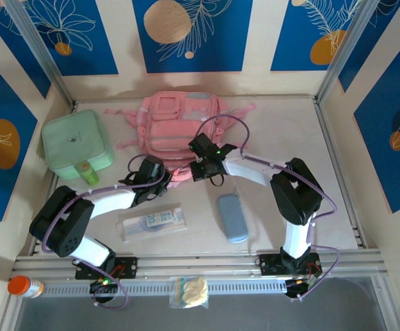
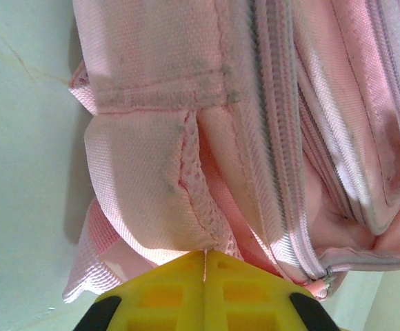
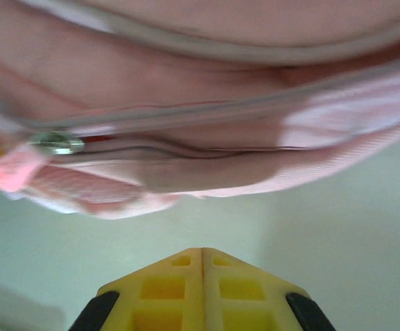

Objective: Pack the student bag

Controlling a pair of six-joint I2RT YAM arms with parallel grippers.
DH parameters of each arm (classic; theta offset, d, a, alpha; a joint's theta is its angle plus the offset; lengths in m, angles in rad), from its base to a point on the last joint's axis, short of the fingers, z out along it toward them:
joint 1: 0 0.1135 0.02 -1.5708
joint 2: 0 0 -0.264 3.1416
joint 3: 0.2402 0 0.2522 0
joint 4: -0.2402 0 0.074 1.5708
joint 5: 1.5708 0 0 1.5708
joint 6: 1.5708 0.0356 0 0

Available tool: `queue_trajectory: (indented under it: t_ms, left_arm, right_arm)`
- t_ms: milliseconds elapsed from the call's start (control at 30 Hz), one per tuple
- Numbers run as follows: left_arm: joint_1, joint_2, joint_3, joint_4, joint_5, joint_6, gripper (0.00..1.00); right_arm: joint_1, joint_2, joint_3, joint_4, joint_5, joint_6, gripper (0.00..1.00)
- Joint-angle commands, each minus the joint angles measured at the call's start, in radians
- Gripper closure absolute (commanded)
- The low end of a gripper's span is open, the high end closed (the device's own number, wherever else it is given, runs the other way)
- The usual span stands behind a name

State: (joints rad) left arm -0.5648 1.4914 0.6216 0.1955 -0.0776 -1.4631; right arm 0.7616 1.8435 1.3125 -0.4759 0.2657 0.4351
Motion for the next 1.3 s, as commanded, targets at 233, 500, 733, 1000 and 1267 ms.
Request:
queue_trajectory:
  t_ms: [233,500,733,1000,1267]
  left_arm:
    - [0.007,-0.048,-0.008,0.029,0.079,0.031,0.85]
    - [0.114,-0.284,-0.034,-0.246,0.004,0.209,0.7]
    - [0.252,-0.22,-0.029,-0.17,0.13,0.281,0.68]
    - [0.257,-0.089,-0.017,-0.028,0.207,0.247,0.68]
    - [0.255,-0.044,-0.039,0.016,0.216,0.219,0.69]
  right_arm:
    - [0.034,0.074,0.205,-0.143,-0.045,0.341,0.69]
    - [0.077,0.163,0.368,-0.335,0.075,0.514,0.62]
    - [0.132,0.269,0.548,-0.48,0.208,0.617,0.59]
    - [0.164,0.394,0.724,-0.596,0.261,0.689,0.56]
    - [0.161,0.476,0.815,-0.602,0.281,0.684,0.58]
